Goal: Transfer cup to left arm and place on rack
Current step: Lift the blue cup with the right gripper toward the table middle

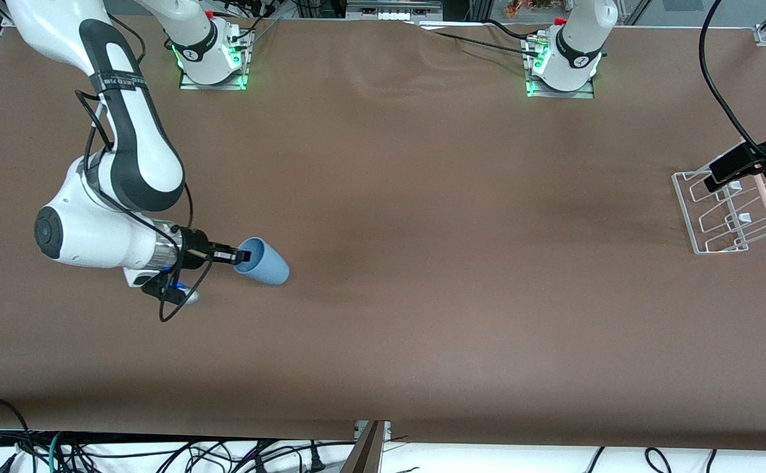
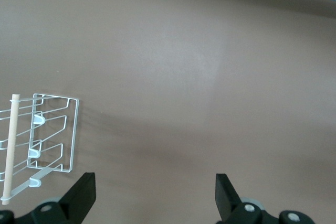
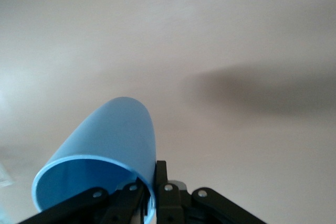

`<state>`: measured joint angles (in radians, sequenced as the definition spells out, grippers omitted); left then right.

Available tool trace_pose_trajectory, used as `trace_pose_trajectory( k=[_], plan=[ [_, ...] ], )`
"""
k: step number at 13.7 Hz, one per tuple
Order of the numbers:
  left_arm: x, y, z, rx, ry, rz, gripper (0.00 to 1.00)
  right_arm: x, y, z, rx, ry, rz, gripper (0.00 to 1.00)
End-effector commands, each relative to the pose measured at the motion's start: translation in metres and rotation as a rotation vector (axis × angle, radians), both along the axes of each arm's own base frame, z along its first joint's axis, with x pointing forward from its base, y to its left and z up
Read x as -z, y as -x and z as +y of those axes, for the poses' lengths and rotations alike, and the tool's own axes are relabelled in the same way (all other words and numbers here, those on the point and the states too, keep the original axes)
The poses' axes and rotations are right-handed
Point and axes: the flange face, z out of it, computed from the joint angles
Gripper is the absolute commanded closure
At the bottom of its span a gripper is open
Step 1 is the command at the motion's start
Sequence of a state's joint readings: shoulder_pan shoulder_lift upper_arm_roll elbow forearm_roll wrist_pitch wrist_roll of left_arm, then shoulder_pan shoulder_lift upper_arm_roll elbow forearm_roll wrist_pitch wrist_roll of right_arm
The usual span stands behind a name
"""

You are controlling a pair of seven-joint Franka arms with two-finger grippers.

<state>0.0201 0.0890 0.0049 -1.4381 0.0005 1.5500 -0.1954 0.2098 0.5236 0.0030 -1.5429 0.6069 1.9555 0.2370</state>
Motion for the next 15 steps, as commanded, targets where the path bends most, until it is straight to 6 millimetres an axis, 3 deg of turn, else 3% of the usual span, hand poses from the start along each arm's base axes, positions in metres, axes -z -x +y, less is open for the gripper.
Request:
trace_pose_trajectory(
  k=[1, 3, 6, 9, 15],
  plan=[
    [-0.002, 0.001, 0.002, 0.028, -0.012, 0.010, 0.00, -0.023, 0.003, 0.016, 0.024, -0.090, 0.009, 1.00],
    [0.000, 0.000, 0.002, 0.026, -0.011, 0.013, 0.00, -0.045, 0.002, 0.039, 0.050, -0.105, 0.009, 1.00],
    [0.001, 0.000, 0.001, 0.028, -0.011, 0.014, 0.00, -0.062, 0.015, 0.110, 0.095, -0.117, 0.036, 1.00],
    [0.001, 0.000, 0.000, 0.030, -0.011, 0.014, 0.00, -0.071, 0.034, 0.164, 0.132, -0.168, 0.061, 1.00],
    [0.002, 0.000, 0.000, 0.031, -0.011, 0.022, 0.00, -0.083, 0.045, 0.200, 0.154, -0.258, 0.047, 1.00]
  ],
)
